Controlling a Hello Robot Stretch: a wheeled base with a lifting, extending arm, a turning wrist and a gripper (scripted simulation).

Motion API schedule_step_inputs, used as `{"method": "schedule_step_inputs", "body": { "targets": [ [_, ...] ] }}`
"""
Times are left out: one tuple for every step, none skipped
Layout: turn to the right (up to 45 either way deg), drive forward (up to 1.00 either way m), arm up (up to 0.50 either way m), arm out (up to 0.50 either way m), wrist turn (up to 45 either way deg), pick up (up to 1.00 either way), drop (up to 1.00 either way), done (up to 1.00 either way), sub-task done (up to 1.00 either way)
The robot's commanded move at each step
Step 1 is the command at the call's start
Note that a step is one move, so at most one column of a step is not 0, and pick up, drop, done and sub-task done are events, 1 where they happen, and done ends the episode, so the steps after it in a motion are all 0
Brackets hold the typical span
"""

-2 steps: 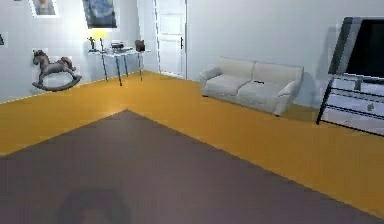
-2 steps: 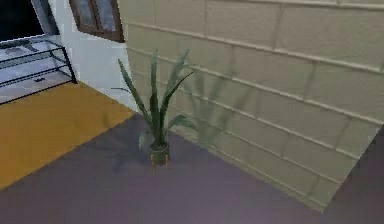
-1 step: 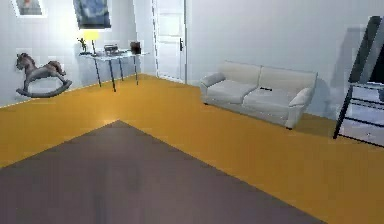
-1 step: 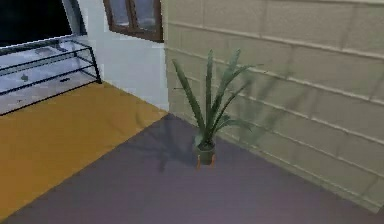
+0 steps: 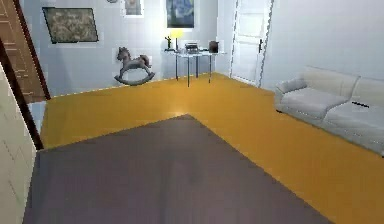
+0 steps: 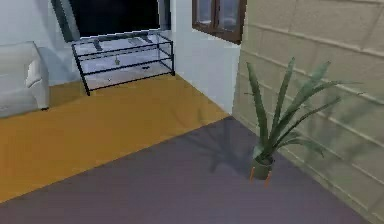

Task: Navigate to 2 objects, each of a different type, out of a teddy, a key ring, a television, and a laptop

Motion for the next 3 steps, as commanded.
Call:
{"method": "schedule_step_inputs", "body": {
  "targets": [
    [0.0,1.0,0.0,0.0,0.0,0.0,0.0,0.0,0.0],
    [0.0,1.0,0.0,0.0,0.0,0.0,0.0,0.0,0.0],
    [-3.0,0.0,0.0,0.0,0.0,0.0,0.0,0.0,0.0]
  ]
}}
